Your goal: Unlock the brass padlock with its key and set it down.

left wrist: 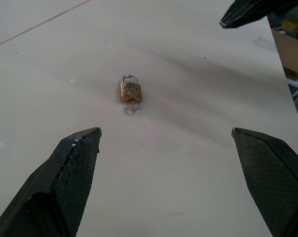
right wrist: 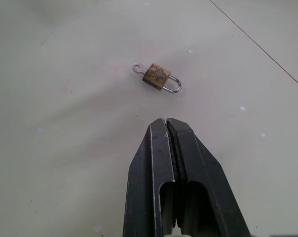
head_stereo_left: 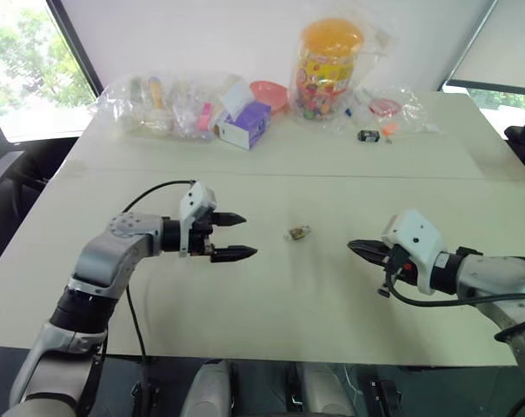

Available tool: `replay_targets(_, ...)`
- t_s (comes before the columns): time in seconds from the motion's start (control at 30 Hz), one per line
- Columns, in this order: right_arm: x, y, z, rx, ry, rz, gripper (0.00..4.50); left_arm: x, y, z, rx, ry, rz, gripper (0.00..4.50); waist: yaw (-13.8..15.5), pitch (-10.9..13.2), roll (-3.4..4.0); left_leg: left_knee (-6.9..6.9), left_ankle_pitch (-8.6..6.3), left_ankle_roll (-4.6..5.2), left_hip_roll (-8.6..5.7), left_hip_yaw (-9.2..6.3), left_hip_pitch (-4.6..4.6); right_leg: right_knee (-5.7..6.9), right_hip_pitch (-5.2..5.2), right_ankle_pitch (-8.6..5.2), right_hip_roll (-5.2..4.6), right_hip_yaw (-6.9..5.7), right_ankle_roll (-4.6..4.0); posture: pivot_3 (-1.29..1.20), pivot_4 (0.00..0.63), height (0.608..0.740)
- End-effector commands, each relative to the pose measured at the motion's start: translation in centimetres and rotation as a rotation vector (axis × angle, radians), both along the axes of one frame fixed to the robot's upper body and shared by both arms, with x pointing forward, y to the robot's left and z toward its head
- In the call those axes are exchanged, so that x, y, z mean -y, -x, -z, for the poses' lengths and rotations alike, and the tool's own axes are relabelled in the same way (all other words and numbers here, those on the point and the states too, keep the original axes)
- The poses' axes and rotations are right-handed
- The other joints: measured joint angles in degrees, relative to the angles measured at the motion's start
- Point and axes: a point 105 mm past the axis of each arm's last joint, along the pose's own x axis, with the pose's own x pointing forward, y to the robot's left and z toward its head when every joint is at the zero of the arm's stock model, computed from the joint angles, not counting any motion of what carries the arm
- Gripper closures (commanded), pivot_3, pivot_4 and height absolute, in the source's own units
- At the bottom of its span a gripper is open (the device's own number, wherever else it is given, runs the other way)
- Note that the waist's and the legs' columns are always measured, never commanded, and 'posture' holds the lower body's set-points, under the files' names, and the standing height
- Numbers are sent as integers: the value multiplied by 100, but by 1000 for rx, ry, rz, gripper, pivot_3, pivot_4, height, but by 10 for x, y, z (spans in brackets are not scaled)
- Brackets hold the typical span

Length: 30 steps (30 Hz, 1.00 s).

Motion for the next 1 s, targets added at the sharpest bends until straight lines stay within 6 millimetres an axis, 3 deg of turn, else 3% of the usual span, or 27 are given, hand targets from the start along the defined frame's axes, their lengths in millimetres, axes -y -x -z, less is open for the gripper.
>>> replay_targets(0.03,-4,3,-11,46,10,-20,4500,1,0,-12,35,29,3,66,-1,0,0,0,0,0,0,0,-1,-1,0,0,0,0,0,0,150,740)
replay_targets(0.2,-3,-2,-13,57,20,-24,4500,1,-3,-17,28,44,-14,66,-14,0,0,1,0,0,2,0,1,1,0,0,1,0,0,0,150,740)
replay_targets(0.63,-9,-8,-12,56,4,-57,4500,0,-2,-8,67,-5,-16,66,-4,0,0,2,0,0,1,0,0,1,0,0,-1,0,0,0,150,740)
replay_targets(1.0,-14,-30,-11,64,1,-110,4500,-1,-6,-9,99,-9,-53,66,-8,0,0,2,0,0,1,0,1,2,0,0,-1,0,0,0,150,740)
